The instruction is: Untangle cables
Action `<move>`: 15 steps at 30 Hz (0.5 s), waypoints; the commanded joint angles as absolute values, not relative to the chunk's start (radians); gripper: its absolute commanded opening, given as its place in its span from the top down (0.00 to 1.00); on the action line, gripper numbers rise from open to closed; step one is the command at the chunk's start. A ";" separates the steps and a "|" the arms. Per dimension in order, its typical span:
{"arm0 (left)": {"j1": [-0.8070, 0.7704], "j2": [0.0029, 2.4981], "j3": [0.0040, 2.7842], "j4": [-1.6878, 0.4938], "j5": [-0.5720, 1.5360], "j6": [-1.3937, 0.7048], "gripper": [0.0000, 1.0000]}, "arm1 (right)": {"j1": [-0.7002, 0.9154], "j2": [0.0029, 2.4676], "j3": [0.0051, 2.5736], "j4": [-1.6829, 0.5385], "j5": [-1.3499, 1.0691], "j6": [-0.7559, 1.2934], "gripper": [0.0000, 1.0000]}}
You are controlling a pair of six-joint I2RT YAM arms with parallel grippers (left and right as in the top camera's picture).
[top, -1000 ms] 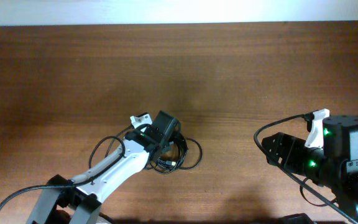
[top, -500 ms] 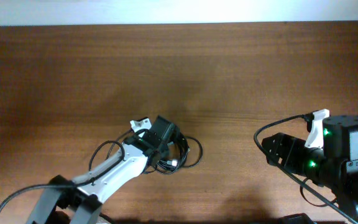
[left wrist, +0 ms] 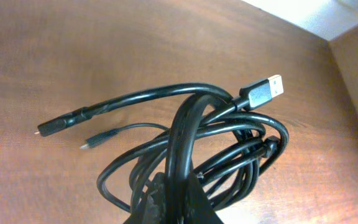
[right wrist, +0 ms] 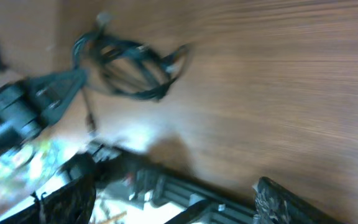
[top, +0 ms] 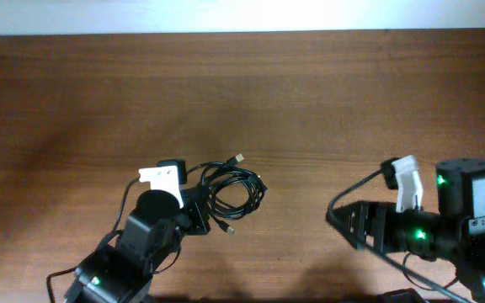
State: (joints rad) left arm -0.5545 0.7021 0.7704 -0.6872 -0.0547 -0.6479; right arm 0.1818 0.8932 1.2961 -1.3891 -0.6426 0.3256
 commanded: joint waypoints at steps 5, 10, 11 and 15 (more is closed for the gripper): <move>-0.556 0.679 0.789 -0.550 0.054 -0.430 1.00 | 0.176 0.736 1.308 -1.387 -1.016 0.075 0.06; -0.556 0.679 0.789 -0.296 0.391 -0.365 1.00 | 0.176 0.703 1.306 -1.354 -0.688 0.026 0.01; -0.556 0.679 0.789 -0.288 0.413 -0.366 1.00 | 0.176 0.703 1.305 -1.309 -0.641 0.026 0.01; -0.556 0.679 0.789 -0.215 0.516 -0.416 1.00 | 0.176 0.728 1.291 -1.148 -0.615 0.026 0.01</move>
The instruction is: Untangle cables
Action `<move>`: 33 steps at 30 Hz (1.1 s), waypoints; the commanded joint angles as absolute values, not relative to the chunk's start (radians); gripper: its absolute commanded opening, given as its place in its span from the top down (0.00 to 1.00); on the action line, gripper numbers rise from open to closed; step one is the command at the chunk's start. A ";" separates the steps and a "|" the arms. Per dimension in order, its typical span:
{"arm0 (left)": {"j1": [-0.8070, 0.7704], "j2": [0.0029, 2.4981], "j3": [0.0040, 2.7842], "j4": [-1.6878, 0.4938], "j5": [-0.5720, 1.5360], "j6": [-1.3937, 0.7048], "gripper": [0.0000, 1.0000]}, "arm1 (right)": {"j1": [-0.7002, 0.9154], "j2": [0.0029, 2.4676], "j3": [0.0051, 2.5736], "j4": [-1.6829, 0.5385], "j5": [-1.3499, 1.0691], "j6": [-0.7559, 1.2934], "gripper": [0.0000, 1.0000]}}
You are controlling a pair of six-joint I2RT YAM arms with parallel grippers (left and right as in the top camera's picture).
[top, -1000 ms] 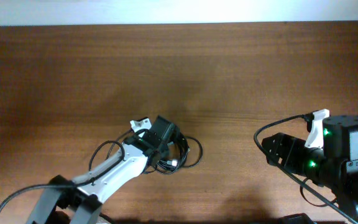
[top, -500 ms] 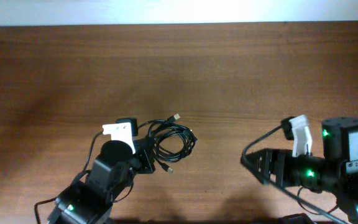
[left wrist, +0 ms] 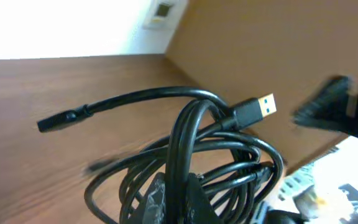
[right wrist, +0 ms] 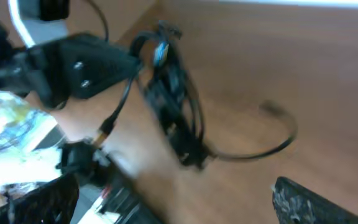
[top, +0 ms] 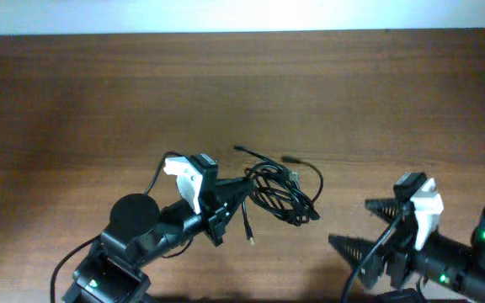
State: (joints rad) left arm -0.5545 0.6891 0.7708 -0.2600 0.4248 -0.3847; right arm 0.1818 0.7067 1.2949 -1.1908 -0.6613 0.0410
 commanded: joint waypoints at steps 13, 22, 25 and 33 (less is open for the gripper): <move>-0.533 0.771 0.789 0.004 0.486 -0.527 1.00 | 0.438 1.114 1.279 -1.090 -0.310 0.118 0.96; -0.280 0.559 0.789 -0.331 0.136 -0.540 1.00 | 0.437 1.170 1.279 -1.148 0.294 0.424 0.96; -0.227 0.551 0.789 -0.453 0.019 -0.617 1.00 | 0.437 1.177 1.279 -1.148 0.263 0.424 0.95; -0.226 0.559 0.789 -0.518 0.049 -0.617 0.99 | 0.437 1.181 1.279 -1.084 -0.102 0.424 0.96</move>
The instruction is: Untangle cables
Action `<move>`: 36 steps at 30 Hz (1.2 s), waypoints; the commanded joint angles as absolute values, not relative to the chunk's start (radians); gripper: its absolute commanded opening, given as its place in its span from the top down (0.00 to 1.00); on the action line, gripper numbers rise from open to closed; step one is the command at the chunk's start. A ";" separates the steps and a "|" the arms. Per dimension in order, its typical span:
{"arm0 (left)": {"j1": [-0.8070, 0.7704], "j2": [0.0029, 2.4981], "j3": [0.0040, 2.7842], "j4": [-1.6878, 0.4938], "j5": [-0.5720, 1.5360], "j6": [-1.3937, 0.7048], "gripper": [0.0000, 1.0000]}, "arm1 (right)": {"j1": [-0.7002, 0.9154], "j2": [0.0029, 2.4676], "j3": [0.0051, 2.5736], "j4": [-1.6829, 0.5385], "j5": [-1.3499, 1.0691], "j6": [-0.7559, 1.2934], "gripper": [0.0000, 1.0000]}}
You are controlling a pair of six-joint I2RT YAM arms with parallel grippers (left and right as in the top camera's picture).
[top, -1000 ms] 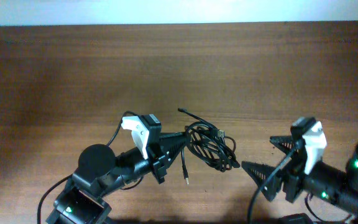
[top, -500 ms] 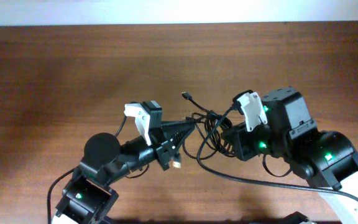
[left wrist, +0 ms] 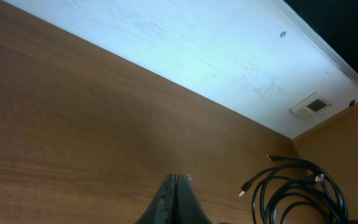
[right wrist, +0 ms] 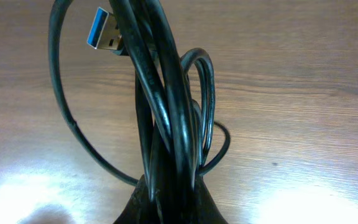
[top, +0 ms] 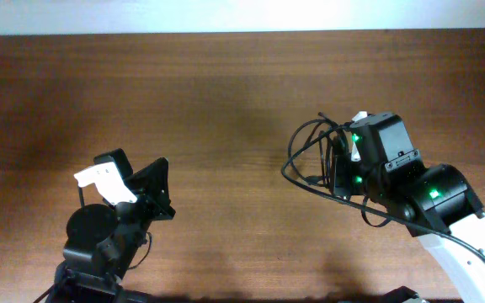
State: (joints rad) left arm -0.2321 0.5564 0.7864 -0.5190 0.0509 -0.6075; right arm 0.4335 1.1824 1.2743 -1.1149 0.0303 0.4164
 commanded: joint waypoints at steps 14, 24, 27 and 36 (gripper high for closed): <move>-0.226 0.561 0.789 -0.607 0.101 -0.617 0.76 | 0.437 1.205 1.279 -1.073 -0.173 0.428 0.96; -0.226 0.561 0.788 -0.605 0.101 -0.617 0.25 | 0.439 1.311 1.279 -1.033 -0.456 0.427 0.96; -0.226 0.561 0.788 -0.607 0.101 -0.617 0.21 | 0.438 1.326 1.279 -1.012 -0.486 0.427 0.91; -0.226 0.561 0.788 -0.617 0.116 -0.617 0.09 | 0.438 1.377 1.279 -1.013 -0.486 0.427 0.01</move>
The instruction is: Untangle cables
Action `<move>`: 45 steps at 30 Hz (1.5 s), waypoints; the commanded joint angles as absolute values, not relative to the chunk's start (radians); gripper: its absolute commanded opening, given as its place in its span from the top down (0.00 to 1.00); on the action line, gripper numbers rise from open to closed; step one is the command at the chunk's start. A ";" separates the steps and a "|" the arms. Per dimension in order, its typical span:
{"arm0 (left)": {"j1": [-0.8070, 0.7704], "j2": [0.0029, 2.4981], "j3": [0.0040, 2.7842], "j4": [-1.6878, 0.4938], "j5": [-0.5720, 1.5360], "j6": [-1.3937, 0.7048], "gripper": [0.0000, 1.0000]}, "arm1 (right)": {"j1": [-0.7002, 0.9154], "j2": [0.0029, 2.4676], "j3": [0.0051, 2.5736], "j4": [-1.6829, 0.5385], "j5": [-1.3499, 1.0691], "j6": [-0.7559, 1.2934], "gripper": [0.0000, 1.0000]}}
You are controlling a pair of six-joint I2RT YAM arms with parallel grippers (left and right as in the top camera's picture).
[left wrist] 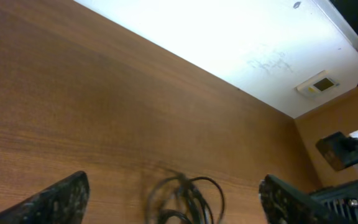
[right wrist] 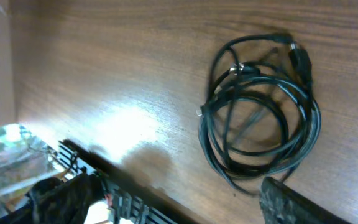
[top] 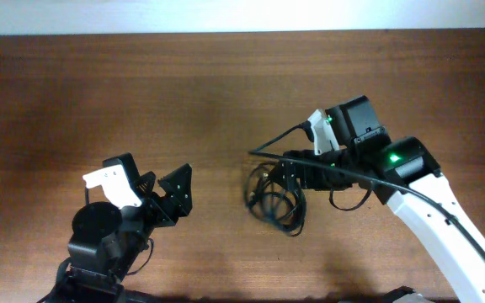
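Note:
A tangled bundle of black cables lies flat on the wooden table near its middle. It also shows in the left wrist view as a blurred coil and in the right wrist view as a loose ring with plug ends at its top. My right gripper hovers just above and right of the bundle, open, with nothing between its fingers. My left gripper sits to the bundle's left, pointing at it, open and empty.
A white wall runs along the table's far edge. The table's near edge shows in the right wrist view, with clutter below it. The right arm's own thin lead arcs over the table beside the bundle.
My right gripper was shut on the bundle, holding it up at the right. It is now open and the bundle lies on the table's middle. My left gripper went from shut to open.
My left gripper first held the bundle at the left-centre while the right stood open. Then it held the bundle further right, towards the right gripper. Later the right gripper held it and the left was shut and empty. Now both are open and the bundle rests on the table.

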State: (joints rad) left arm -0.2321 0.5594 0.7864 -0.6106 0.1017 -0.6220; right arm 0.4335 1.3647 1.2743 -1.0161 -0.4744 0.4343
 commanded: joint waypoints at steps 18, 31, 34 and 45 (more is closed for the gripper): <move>-0.265 0.728 0.788 -0.571 0.361 -0.461 0.01 | 0.438 0.693 1.279 -1.306 -0.165 0.694 0.02; -0.614 1.029 0.794 -0.401 0.180 -0.411 0.01 | 0.438 0.622 1.240 -1.426 -0.140 0.698 0.01; -0.665 1.082 0.794 -0.400 0.095 -0.361 0.01 | 0.438 0.622 1.209 -1.426 -0.146 0.723 0.01; -0.686 1.261 0.794 -0.367 0.070 -0.361 0.01 | 0.438 0.622 1.189 -1.433 -0.149 0.723 0.01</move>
